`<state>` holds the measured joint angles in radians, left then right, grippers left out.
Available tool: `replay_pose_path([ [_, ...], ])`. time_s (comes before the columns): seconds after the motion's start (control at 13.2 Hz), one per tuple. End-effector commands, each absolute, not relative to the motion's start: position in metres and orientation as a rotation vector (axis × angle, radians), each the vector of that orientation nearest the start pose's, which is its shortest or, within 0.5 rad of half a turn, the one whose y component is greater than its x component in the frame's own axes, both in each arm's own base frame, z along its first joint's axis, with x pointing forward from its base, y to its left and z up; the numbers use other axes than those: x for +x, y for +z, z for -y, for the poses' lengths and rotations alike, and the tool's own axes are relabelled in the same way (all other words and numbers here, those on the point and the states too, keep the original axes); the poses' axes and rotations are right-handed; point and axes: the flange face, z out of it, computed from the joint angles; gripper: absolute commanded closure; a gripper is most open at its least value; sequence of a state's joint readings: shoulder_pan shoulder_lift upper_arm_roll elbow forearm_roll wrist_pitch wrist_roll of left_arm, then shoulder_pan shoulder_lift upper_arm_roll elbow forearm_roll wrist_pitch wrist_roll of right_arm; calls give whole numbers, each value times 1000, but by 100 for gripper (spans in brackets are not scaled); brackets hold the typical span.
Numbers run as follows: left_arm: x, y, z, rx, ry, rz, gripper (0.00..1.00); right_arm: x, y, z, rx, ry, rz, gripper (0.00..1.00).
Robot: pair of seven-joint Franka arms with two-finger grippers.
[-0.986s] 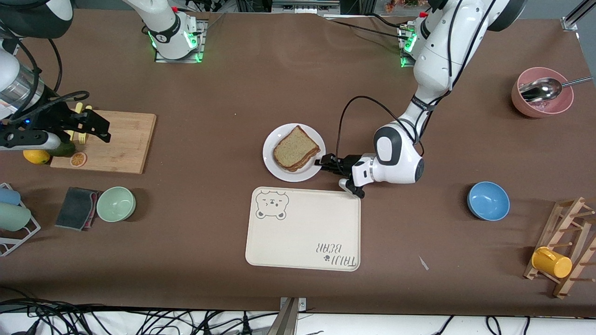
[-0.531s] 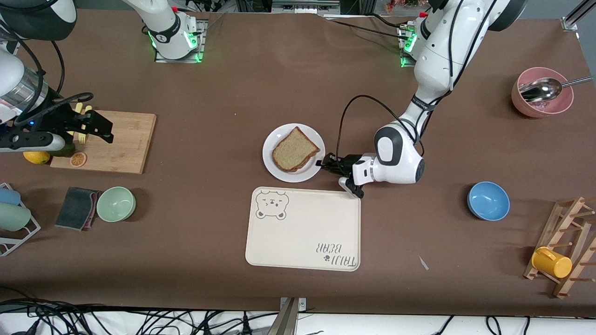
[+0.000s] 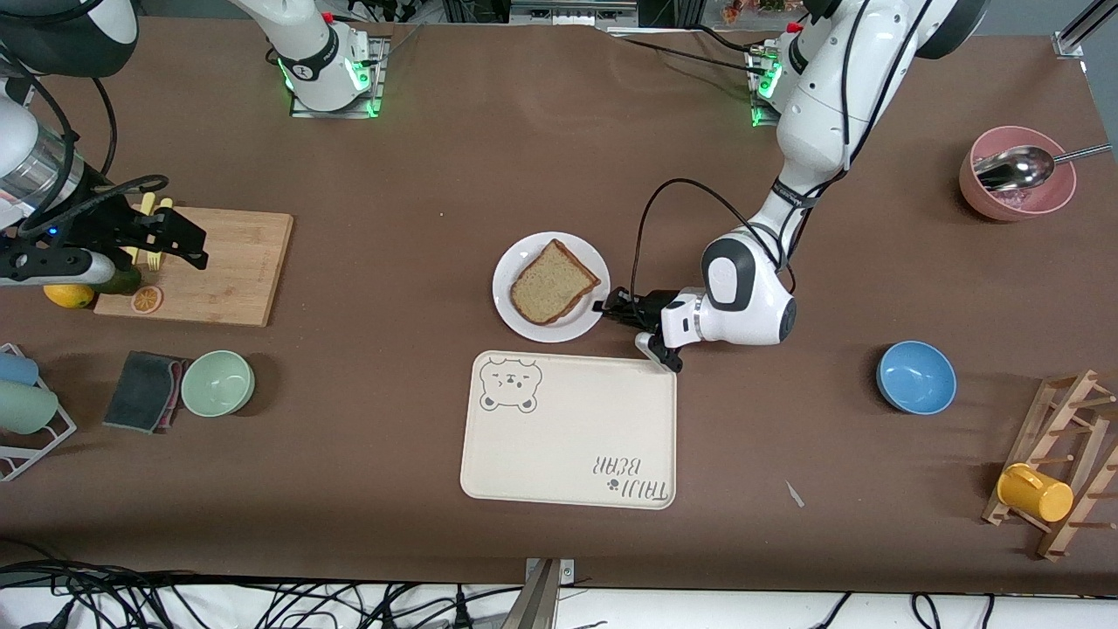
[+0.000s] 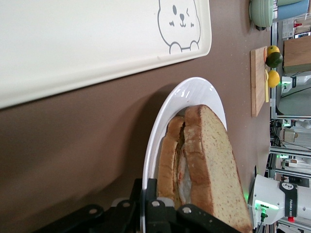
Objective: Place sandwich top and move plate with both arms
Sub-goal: 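Slide the plate with the left gripper onto the TAIJI BEAR tray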
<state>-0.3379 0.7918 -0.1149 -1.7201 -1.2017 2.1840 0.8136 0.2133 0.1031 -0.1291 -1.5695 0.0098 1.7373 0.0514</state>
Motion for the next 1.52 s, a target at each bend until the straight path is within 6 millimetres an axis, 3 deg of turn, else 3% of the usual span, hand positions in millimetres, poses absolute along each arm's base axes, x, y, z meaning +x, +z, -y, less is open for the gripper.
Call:
replay_pose_path([
  [0.0, 571, 134, 304, 2132, -114, 352, 100, 598, 589, -52, -3146, -118, 74, 0],
  [0.46, 595, 162, 281, 2103, -72, 315, 100, 601, 585, -50, -3150, -124, 70, 0],
  [0.61, 603, 171, 272, 2077, -90, 280, 100, 610, 570, -49, -3155, -115, 62, 0],
  [0.83, 616, 185, 267, 2047, -106, 246, 100, 615, 563, -40, -3160, -108, 38, 0],
  [1.06, 638, 196, 265, 2047, -83, 200, 100, 617, 563, -39, -3156, -127, 11, 0],
  [1.21, 660, 192, 266, 2046, -72, 145, 100, 618, 562, -26, -3160, -125, 9, 0],
  [1.44, 697, 187, 254, 2040, -14, 100, 100, 617, 564, -26, -3171, -127, 61, 0],
])
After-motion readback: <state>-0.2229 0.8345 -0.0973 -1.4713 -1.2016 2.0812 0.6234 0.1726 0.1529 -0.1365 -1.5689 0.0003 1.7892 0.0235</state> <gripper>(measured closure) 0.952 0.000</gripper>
